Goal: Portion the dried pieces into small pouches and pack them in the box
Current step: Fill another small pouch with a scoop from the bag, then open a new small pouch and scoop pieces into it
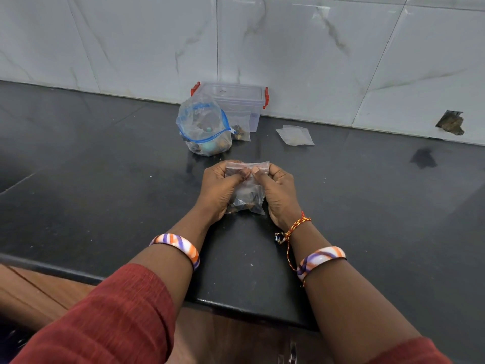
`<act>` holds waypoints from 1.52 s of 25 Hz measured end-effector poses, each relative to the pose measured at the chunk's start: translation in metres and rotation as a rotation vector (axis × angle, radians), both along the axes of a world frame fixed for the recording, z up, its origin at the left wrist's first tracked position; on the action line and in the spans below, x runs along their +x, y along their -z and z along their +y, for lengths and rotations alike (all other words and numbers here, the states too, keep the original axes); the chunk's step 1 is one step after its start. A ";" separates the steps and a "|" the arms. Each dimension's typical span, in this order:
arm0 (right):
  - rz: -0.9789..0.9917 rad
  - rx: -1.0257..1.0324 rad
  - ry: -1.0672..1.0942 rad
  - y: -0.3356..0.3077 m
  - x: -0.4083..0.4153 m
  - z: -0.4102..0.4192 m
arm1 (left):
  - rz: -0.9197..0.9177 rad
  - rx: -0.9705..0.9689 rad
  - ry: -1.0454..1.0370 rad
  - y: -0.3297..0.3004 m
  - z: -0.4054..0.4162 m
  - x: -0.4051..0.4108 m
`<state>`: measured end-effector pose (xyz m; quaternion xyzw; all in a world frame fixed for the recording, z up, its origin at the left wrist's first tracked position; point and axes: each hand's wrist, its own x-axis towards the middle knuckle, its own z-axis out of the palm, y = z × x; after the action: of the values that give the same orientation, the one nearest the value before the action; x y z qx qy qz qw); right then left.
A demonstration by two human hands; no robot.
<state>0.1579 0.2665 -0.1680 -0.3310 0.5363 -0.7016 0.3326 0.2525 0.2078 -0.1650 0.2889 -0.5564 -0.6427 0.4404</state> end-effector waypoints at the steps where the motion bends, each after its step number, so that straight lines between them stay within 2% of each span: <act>1: -0.002 0.001 0.008 0.000 0.000 0.000 | -0.001 0.004 -0.003 -0.001 0.000 0.000; 5: -0.061 -0.051 0.062 0.002 0.001 -0.001 | 0.073 0.170 0.017 -0.003 -0.001 -0.001; 10: -0.076 -0.049 0.095 0.003 0.000 -0.004 | 0.065 0.176 -0.015 -0.002 -0.002 -0.002; 14: -0.150 -0.056 0.098 0.005 -0.002 -0.007 | 0.189 0.322 0.065 -0.006 -0.004 0.000; 18: -0.030 -0.056 0.047 0.003 -0.002 -0.001 | 0.102 0.122 0.066 -0.003 0.000 0.002; 23: -0.003 -0.055 0.032 0.003 0.001 -0.002 | 0.035 0.075 -0.013 -0.003 0.001 0.000; 26: -0.035 -0.033 0.102 0.003 0.003 -0.005 | 0.001 0.109 -0.083 -0.005 0.004 -0.005; 28: -0.094 -0.043 0.173 0.001 0.003 -0.006 | -0.010 0.129 -0.059 -0.005 0.004 -0.006; 31: -0.266 -0.122 0.239 -0.003 -0.003 -0.007 | -0.121 -0.002 -0.023 -0.003 0.004 -0.005; 34: -0.360 -0.133 0.106 -0.004 -0.013 -0.007 | -0.185 -0.120 -0.080 0.000 0.004 -0.007; 38: -0.159 0.069 -0.131 -0.009 -0.046 -0.003 | -0.226 -0.031 -0.151 -0.002 -0.018 -0.032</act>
<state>0.1120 0.2634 -0.1594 -0.2968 0.5093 -0.6836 0.4304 0.2209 0.1894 -0.1630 0.3939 -0.5890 -0.5623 0.4263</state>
